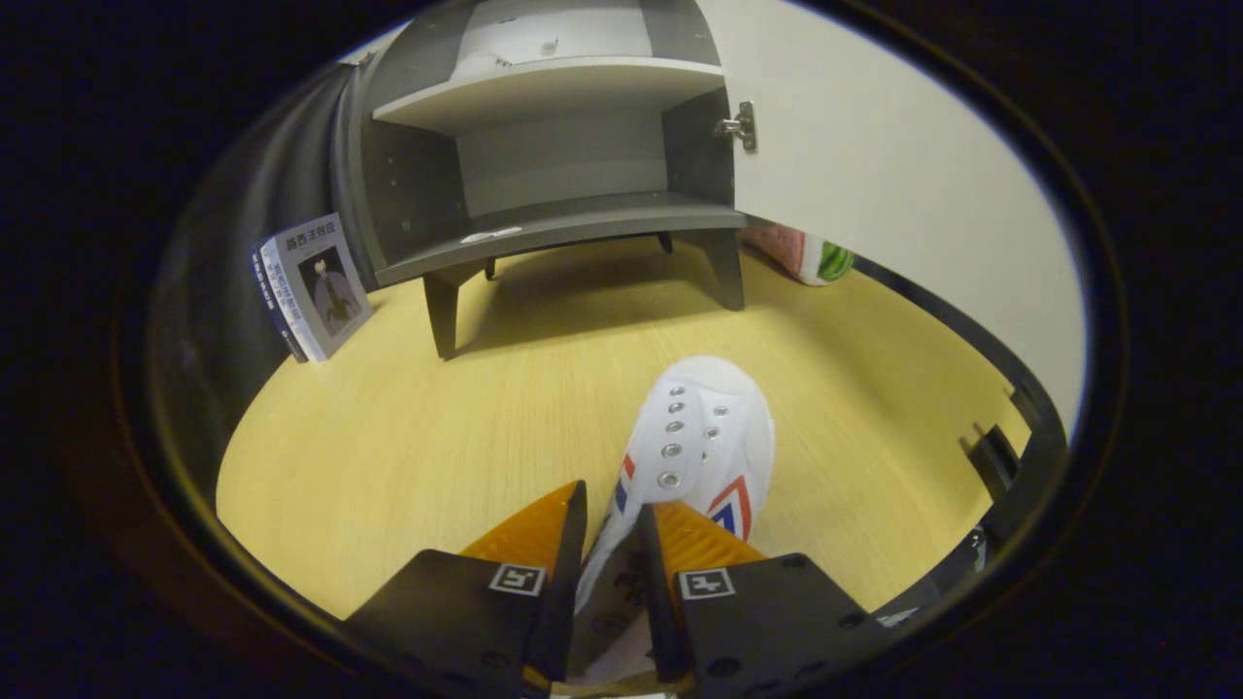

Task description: Open the shoe cabinet door, grab the shoes and put them into the shoe cabinet, then close the shoe cabinet door.

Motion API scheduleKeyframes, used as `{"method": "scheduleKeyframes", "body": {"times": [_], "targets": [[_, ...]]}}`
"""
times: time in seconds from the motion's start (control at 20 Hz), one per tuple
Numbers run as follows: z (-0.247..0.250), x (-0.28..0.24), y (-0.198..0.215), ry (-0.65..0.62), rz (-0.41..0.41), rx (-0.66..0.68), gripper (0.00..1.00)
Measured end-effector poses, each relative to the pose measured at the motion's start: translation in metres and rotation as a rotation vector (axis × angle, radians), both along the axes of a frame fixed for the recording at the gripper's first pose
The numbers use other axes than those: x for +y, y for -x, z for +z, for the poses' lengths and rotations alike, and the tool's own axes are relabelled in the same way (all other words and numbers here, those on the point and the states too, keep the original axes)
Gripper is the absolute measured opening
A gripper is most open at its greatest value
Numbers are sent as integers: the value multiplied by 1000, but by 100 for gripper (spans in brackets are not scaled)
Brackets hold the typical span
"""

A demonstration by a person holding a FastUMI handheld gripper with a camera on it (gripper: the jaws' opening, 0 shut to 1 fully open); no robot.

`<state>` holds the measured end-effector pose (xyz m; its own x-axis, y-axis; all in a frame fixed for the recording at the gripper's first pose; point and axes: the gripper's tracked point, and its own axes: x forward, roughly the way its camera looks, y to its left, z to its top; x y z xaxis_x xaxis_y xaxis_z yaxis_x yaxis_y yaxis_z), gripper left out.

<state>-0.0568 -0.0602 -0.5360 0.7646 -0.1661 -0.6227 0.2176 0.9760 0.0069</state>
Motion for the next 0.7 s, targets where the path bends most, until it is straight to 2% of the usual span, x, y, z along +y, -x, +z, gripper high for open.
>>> {"method": "scheduleKeyframes", "body": {"times": [0.1, 0.3, 0.5, 0.7], "targets": [[0, -2, 2, 8, -15, 0, 22], [1, 6, 2, -12, 9, 7, 3], [3, 1, 6, 3, 24, 27, 2], [35, -9, 12, 53, 52, 0, 2]]}}
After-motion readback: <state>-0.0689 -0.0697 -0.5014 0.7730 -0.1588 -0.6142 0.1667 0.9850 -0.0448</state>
